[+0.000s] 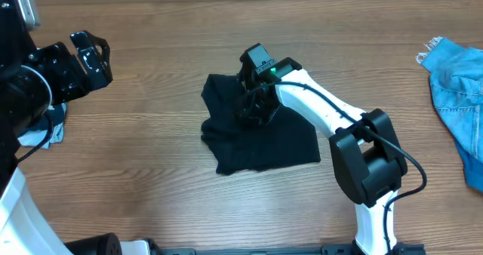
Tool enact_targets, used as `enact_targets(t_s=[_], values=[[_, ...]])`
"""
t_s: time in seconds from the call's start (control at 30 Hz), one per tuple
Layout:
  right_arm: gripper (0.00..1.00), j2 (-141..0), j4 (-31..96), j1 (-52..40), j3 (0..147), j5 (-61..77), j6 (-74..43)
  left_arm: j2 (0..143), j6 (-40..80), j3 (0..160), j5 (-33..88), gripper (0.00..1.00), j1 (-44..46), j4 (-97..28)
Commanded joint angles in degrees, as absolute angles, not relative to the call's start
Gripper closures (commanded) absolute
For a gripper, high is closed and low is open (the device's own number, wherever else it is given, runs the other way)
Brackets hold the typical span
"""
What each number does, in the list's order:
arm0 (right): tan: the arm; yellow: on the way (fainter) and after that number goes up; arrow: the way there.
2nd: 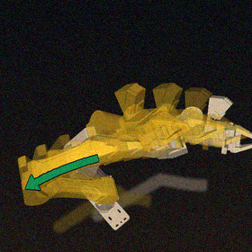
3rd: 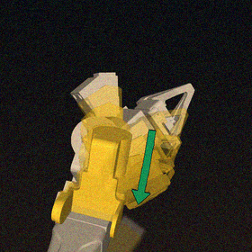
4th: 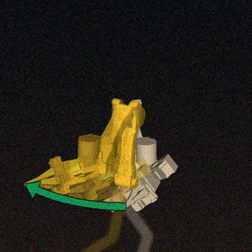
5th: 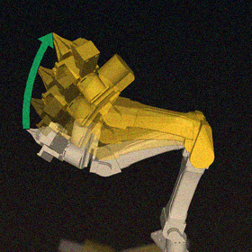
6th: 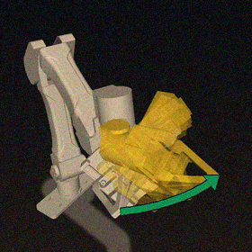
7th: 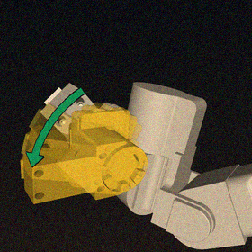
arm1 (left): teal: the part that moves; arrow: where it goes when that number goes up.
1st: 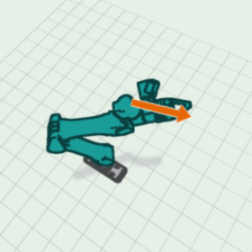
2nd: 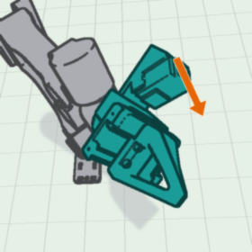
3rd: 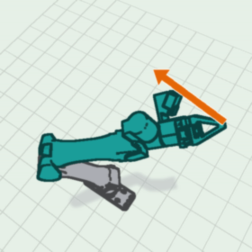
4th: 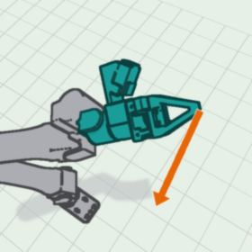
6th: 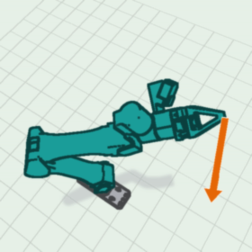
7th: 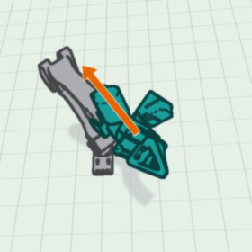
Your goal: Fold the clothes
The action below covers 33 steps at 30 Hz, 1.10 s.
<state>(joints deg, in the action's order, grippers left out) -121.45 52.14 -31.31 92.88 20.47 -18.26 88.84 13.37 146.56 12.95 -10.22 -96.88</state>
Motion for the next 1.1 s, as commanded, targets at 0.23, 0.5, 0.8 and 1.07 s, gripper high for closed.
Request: enact_targets(t_s=[0.23,0.5,0.8,1.07], values=[[0.7,-120.6,33.0,-31.0,93.0,37.5,-20.3,88.9,12.7,146.7,13.6,0.0,-10.1,-96.8],[0.59,-120.4,28.5,-26.0,93.1,37.0,-20.8,88.9,12.7,146.7,13.6,0.0,-10.1,-96.8],[0.59,-116.1,63.3,-23.5,93.1,37.0,-11.1,88.9,12.7,146.7,13.6,0.0,-10.1,-96.8],[0.69,-116.2,67.7,-33.2,93.0,30.8,-8.2,88.9,12.7,146.7,13.6,0.0,-10.1,-96.8]])
